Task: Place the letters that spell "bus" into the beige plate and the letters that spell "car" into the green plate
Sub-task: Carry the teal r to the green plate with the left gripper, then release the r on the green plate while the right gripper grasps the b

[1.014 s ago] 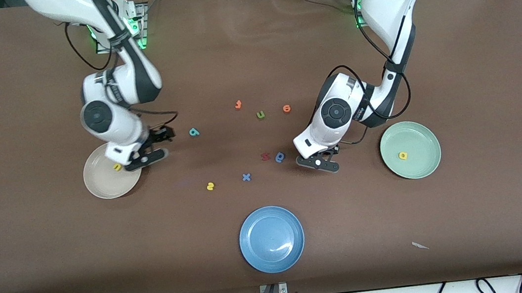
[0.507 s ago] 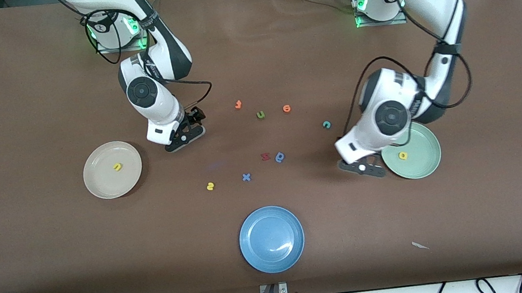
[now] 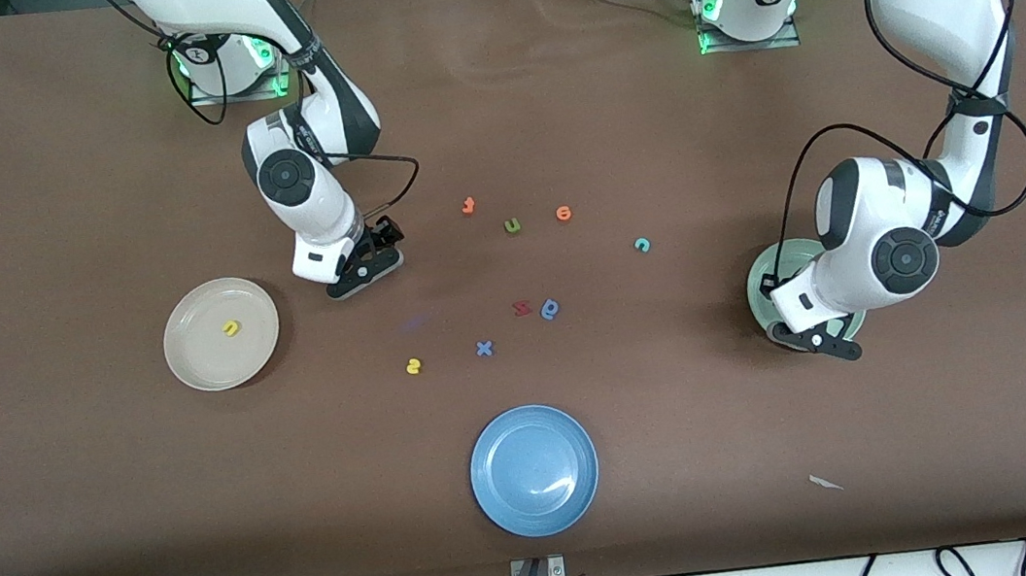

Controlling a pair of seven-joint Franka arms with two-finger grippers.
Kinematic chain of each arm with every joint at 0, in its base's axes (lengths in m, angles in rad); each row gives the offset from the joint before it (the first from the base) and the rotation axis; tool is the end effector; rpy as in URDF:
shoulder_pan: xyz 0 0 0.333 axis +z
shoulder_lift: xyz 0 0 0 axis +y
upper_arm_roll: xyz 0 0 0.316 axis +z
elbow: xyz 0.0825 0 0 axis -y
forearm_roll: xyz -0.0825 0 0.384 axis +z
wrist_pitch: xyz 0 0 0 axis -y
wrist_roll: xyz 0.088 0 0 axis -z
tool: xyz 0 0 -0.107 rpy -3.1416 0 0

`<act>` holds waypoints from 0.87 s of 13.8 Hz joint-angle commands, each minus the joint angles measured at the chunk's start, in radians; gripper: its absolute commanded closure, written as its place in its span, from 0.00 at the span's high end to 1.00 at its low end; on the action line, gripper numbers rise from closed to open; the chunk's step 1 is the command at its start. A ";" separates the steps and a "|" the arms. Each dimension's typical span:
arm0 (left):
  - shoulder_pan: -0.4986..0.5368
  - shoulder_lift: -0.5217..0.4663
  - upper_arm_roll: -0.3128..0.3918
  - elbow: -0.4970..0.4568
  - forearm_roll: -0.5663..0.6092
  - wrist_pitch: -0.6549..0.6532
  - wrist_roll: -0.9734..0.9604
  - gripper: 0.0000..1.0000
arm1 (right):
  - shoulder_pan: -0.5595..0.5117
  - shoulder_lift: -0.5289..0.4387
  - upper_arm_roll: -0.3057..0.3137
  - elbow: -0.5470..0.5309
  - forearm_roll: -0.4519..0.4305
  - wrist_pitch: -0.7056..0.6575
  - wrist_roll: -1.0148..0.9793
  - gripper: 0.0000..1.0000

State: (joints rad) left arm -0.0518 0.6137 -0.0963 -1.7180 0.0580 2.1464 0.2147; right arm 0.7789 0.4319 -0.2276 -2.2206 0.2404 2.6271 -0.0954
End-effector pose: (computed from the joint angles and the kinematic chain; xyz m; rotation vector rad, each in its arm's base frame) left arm 0.6454 -0.0887 0.2189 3.0536 -0.5974 -0.2830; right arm 0.4706 0.2789 0.1823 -3.0402 -0.7061 0.0166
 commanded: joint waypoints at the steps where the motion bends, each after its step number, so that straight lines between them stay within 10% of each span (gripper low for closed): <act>1: -0.005 -0.006 -0.011 -0.005 0.025 -0.002 0.005 1.00 | 0.020 0.002 -0.001 -0.021 0.005 0.037 -0.004 0.91; 12: -0.034 -0.072 -0.255 -0.101 0.026 -0.027 -0.431 1.00 | 0.043 0.007 -0.003 -0.017 0.005 0.036 0.043 0.47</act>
State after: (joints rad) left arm -0.0943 0.5943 -0.3215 -1.7381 0.0584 2.1152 -0.1486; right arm 0.8131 0.4439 -0.2267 -2.2251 0.2404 2.6449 -0.0658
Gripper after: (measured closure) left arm 0.000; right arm 0.445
